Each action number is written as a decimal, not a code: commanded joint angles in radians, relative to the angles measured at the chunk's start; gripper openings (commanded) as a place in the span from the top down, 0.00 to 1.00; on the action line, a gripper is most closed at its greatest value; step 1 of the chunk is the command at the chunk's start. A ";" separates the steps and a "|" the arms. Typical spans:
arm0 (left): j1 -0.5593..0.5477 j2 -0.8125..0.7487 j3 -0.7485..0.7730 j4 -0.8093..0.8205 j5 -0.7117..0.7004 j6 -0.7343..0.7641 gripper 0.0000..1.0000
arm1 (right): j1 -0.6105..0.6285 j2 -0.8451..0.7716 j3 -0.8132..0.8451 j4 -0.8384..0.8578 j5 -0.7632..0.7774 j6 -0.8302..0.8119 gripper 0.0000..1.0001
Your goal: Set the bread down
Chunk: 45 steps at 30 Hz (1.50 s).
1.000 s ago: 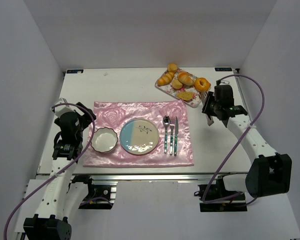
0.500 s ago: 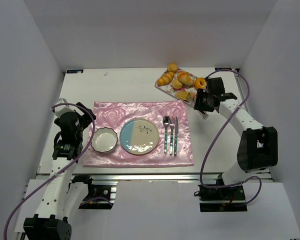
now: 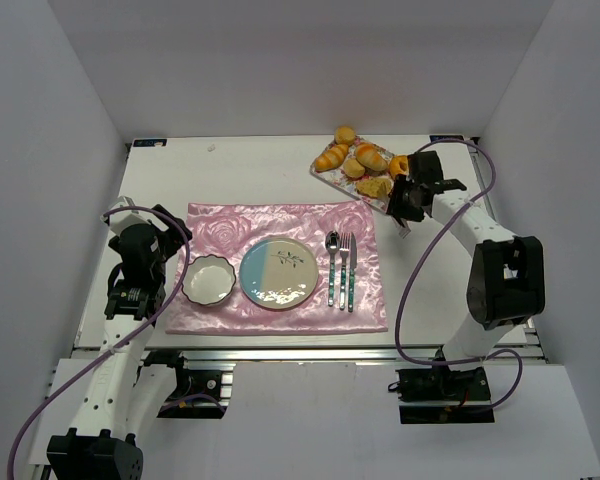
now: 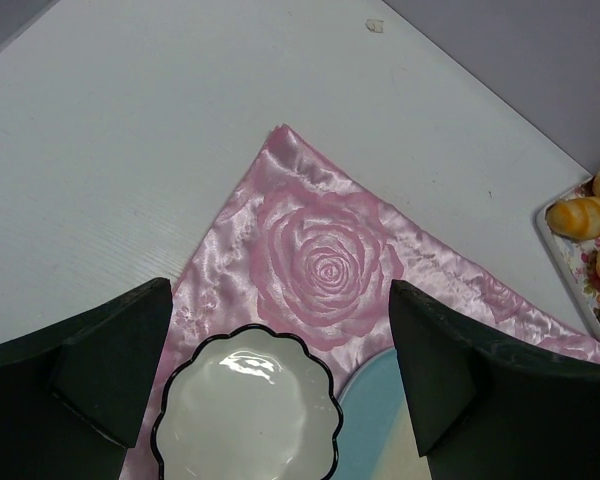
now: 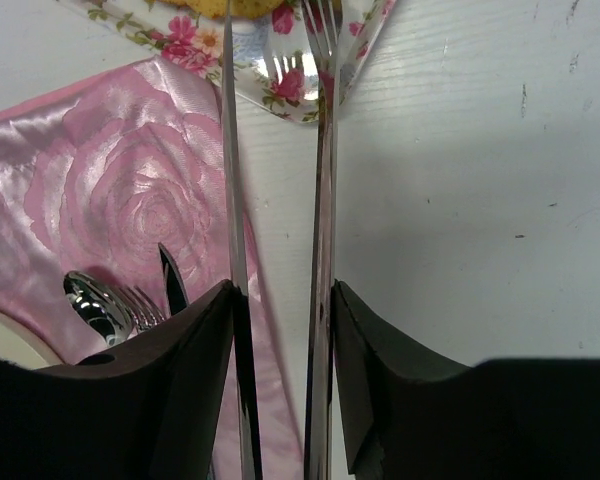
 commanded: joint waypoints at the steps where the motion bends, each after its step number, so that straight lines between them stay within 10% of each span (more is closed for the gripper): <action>1: -0.006 -0.004 0.035 -0.007 -0.016 0.000 0.02 | -0.014 0.009 0.038 0.040 0.008 0.058 0.53; 17: -0.006 -0.008 0.033 -0.005 -0.016 -0.002 0.02 | -0.026 -0.153 -0.002 0.174 -0.037 0.032 1.00; 35: -0.006 -0.005 0.033 -0.008 -0.013 -0.005 0.02 | -0.011 -0.365 -0.138 0.177 -0.279 -0.022 1.00; 45: -0.006 0.003 0.027 -0.002 0.010 -0.005 0.02 | 0.300 -0.607 -0.398 0.232 -0.360 0.015 1.00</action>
